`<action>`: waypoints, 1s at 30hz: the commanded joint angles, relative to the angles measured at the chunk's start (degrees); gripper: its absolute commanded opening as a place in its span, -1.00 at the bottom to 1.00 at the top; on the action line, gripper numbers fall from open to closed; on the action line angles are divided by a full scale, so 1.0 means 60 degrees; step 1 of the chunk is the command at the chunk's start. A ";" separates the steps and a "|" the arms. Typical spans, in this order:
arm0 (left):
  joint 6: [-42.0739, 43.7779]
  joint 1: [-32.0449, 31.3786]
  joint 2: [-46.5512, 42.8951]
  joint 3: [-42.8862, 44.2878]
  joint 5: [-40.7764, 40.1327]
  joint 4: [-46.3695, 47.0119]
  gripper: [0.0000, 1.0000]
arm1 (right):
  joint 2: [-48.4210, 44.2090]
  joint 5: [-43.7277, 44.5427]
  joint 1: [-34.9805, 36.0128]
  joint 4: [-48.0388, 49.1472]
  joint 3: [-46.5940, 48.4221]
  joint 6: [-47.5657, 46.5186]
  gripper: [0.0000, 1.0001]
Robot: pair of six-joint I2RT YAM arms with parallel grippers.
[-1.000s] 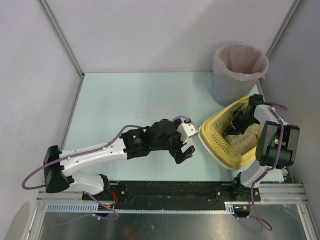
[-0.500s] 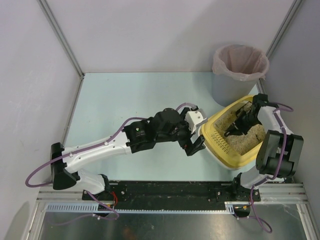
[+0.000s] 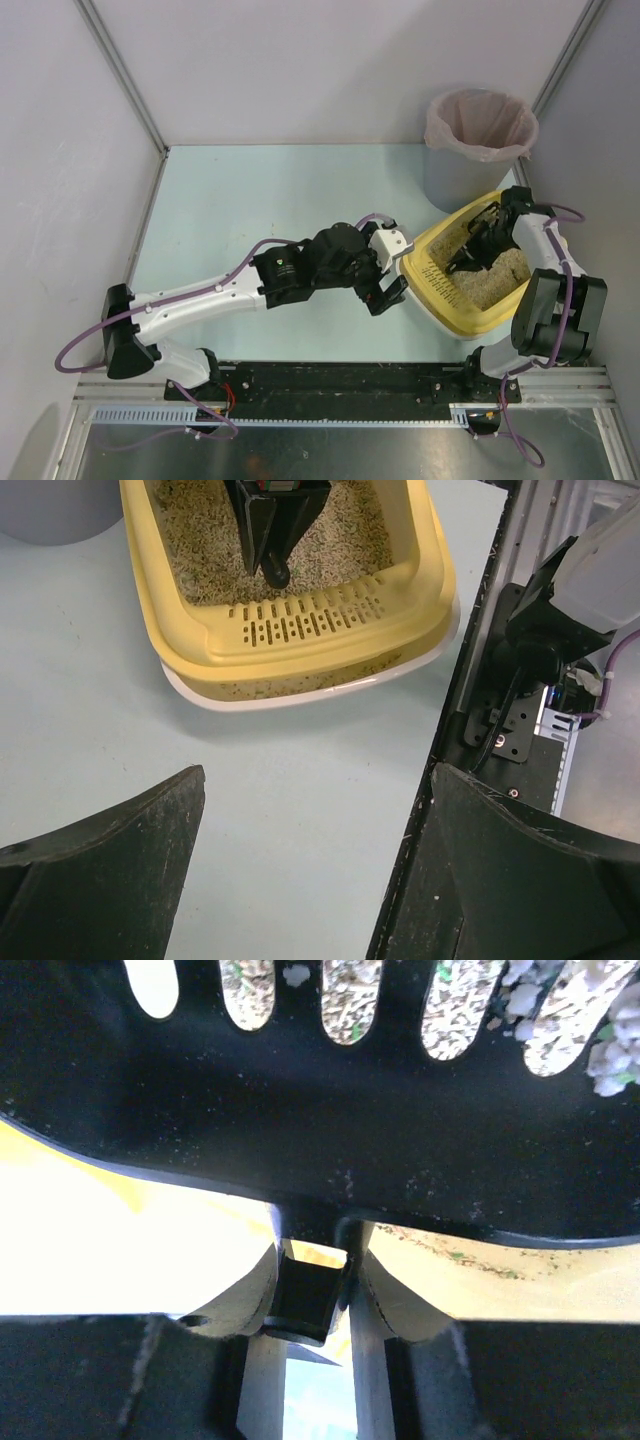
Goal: Clean the litter box
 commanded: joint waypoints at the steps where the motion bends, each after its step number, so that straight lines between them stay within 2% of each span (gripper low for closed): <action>1: 0.0059 -0.0037 -0.0230 -0.0041 0.0015 0.0214 0.98 | -0.0223 0.0003 -0.0071 -0.0013 0.0039 0.0138 -1.00; 4: 0.0074 -0.0036 -0.0245 -0.0056 -0.0115 0.0215 0.98 | -0.0383 -0.0319 0.0441 0.0177 0.0039 0.0270 -1.00; 8: 0.0103 -0.0036 -0.0275 -0.0071 -0.0102 0.0214 0.98 | 0.0055 -0.0070 0.0075 0.0061 -0.0020 0.0124 -1.00; 11: 0.0146 -0.0036 -0.0231 -0.0071 -0.0276 0.0214 0.98 | -0.0076 0.0061 0.0836 0.0061 -0.0020 0.0212 -1.00; 15: 0.0089 -0.0036 -0.0318 -0.0085 -0.0088 0.0214 0.98 | 0.0159 -0.0172 0.0208 0.0148 -0.0151 0.0196 -1.00; 18: 0.0117 -0.0037 -0.0304 -0.0086 -0.0189 0.0215 0.98 | -0.0221 -0.0290 0.0822 0.0397 -0.0137 0.0460 -1.00; 22: 0.0016 -0.0051 -0.0450 -0.0085 0.0029 0.0214 0.98 | 0.0129 -0.0407 0.0047 0.0223 -0.0123 0.0314 -1.00; 25: 0.0015 -0.0037 -0.0436 -0.0071 0.0016 0.0215 0.98 | -0.0264 -0.0116 0.0806 0.0338 -0.0123 0.0664 -1.00; 30: -0.0160 -0.0051 -0.0582 -0.0042 0.0439 0.0229 0.98 | -0.0046 -0.0217 0.0470 0.0192 -0.0123 0.0811 -1.00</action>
